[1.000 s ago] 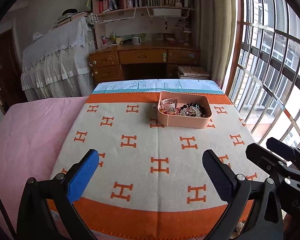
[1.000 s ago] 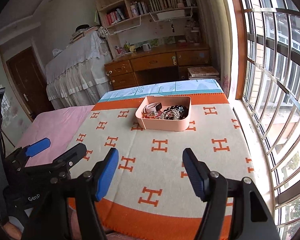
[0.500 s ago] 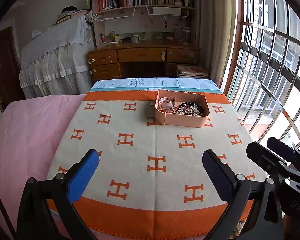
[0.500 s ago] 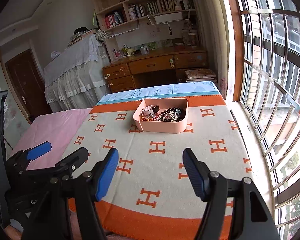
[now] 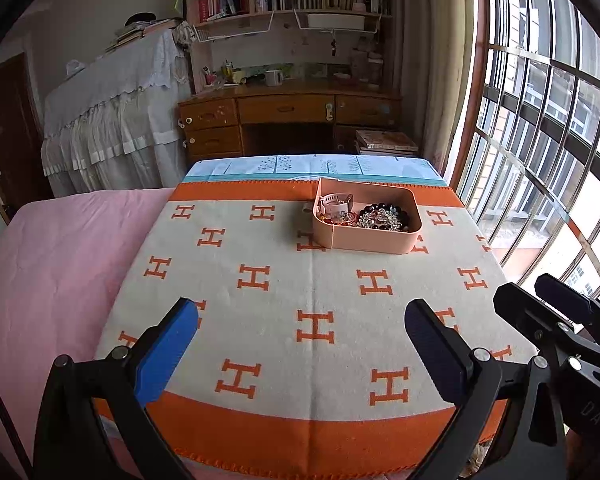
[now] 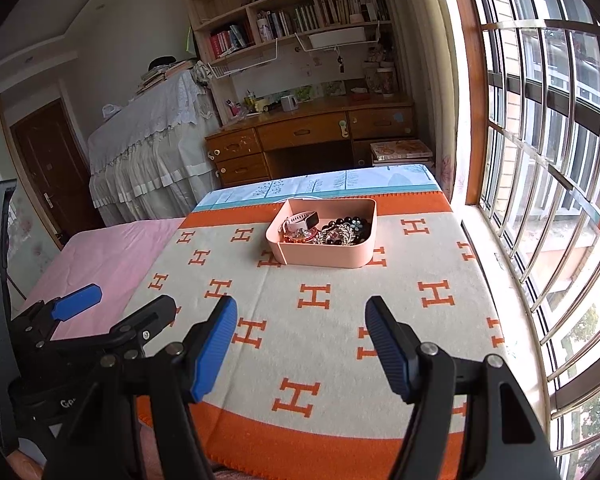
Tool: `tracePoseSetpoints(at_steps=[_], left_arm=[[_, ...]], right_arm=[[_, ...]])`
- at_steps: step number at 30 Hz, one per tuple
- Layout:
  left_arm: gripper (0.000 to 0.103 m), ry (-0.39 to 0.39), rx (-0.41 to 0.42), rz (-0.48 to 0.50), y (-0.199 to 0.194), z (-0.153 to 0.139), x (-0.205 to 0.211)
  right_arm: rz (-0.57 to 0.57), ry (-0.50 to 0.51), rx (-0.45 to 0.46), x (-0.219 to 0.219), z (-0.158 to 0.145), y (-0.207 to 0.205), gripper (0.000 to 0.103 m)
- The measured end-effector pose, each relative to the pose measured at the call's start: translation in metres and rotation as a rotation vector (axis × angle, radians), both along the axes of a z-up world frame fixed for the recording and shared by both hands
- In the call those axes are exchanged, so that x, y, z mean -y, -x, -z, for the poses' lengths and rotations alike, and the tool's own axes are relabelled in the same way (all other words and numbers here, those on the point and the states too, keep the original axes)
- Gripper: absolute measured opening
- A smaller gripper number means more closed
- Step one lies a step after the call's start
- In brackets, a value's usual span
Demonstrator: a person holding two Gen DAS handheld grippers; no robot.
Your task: Organize jewelry
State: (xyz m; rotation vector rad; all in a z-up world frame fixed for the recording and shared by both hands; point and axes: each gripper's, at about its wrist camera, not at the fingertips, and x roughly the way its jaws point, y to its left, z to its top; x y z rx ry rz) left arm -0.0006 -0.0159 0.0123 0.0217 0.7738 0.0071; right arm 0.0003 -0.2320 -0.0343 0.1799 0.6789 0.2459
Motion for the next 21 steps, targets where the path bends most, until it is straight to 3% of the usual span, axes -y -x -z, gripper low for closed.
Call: tracePoseSetpoints(at_steps=[21], left_arm=[[0.102, -0.002, 0.007, -0.004, 0.0012, -0.0007, 0.001]], right_arm=[[0.002, -0.005, 0.013, -0.0006, -0.0028, 0.0002, 0.067]])
